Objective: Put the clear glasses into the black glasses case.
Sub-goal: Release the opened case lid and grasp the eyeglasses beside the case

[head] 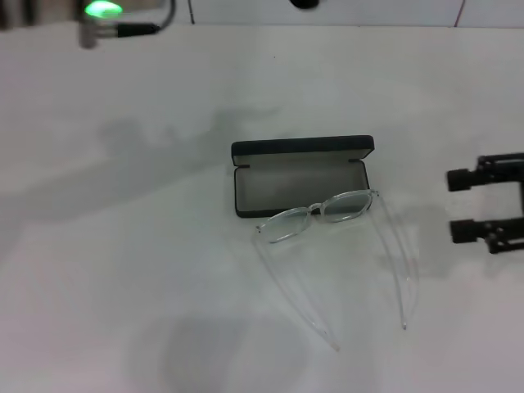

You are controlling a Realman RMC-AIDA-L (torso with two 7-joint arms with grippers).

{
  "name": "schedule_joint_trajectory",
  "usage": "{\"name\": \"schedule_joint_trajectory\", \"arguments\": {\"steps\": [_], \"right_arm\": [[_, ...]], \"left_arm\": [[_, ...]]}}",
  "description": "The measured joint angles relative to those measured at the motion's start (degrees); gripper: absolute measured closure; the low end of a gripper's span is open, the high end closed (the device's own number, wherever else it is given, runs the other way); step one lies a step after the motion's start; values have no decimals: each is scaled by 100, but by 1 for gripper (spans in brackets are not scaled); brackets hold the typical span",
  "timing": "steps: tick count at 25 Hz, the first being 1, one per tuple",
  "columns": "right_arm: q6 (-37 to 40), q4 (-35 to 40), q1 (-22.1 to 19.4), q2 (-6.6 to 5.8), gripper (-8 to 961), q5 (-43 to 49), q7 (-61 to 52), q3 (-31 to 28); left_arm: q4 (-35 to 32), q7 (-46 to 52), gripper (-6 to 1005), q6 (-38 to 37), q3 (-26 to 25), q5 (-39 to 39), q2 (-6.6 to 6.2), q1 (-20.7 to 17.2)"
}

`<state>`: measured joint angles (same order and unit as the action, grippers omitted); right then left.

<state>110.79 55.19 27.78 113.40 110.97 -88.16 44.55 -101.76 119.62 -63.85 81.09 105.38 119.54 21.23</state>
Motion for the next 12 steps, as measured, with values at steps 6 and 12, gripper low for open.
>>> {"name": "schedule_joint_trajectory", "arguments": {"steps": [6, 12], "right_arm": [[-321, 599, 1197, -46, 249, 853, -1011, 932], [-614, 533, 2256, -11, 248, 1989, -1572, 1651]], "left_arm": [[321, -717, 592, -1220, -1034, -1576, 17, -402], [1308, -1383, 684, -1932, -1476, -2351, 2, -495]]}}
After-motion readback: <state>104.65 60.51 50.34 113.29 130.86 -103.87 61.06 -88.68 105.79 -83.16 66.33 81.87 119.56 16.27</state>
